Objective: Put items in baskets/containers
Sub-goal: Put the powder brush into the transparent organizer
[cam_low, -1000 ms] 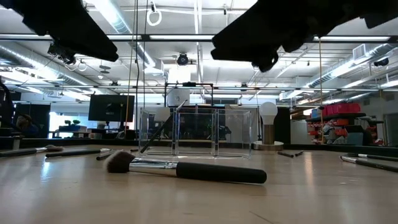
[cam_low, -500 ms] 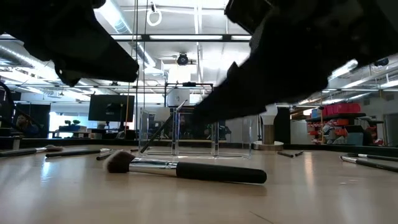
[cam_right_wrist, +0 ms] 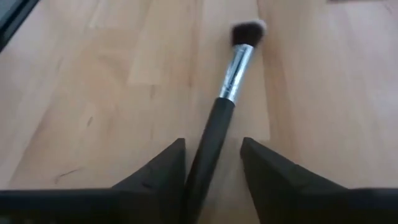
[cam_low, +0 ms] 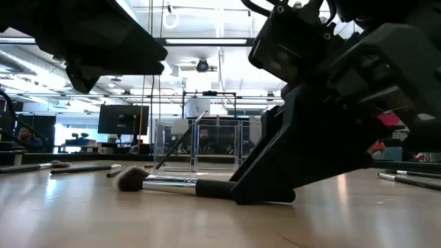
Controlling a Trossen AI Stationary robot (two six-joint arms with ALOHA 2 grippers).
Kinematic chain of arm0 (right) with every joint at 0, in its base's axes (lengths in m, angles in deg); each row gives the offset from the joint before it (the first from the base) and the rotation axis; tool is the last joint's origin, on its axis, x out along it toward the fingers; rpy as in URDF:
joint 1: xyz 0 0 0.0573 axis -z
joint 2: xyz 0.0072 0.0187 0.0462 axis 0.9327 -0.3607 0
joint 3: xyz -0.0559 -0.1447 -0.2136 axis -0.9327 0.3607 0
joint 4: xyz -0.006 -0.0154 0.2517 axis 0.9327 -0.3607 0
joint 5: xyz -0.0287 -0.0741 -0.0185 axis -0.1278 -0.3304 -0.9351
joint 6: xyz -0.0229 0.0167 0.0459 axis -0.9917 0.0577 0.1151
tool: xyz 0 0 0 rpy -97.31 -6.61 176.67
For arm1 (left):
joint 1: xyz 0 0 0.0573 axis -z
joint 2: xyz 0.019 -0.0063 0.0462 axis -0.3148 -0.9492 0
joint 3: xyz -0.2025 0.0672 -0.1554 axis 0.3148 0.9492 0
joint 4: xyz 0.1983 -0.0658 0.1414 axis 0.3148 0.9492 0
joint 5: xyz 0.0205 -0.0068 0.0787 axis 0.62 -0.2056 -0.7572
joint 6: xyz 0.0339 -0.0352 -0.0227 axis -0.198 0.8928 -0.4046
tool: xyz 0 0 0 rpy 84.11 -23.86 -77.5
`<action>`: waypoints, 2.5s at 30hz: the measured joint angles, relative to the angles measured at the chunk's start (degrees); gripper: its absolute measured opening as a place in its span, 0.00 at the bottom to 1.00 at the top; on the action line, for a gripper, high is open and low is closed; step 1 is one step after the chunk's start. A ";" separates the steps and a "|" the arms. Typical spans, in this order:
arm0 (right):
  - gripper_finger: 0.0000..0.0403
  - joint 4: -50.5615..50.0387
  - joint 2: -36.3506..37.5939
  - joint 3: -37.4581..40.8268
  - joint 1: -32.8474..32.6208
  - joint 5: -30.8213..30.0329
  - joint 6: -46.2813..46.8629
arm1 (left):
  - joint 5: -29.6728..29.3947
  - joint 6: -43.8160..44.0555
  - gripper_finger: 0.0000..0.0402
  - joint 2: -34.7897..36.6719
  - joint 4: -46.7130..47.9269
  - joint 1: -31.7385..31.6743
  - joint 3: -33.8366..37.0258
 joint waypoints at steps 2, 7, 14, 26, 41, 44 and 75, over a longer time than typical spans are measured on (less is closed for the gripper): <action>0.34 -0.52 0.01 0.38 0.00 -0.44 0.06 | 0.00 -0.02 0.28 0.00 -0.02 0.02 0.02; 0.10 -1.35 0.12 1.73 0.07 -1.07 0.22 | 0.00 -1.62 0.28 0.00 -0.37 0.86 0.01; 0.09 -3.86 3.52 3.05 -1.18 -2.72 0.51 | 0.01 -8.26 0.28 0.01 -0.44 2.30 0.01; 0.07 12.34 22.50 17.52 -5.42 -2.17 -3.05 | 3.79 -33.84 0.28 0.07 -1.65 -0.62 -0.07; 0.06 52.79 20.91 24.93 -5.35 1.50 -17.43 | 35.46 -49.85 0.39 0.07 -25.82 -13.97 -0.07; 0.07 52.96 20.89 24.76 -5.35 1.58 -17.80 | 37.00 -52.88 0.48 0.07 -30.94 -13.83 -0.07; 0.08 52.99 20.93 24.60 -4.63 1.41 -17.20 | 35.43 -62.48 0.13 -7.09 -34.87 -11.59 -10.67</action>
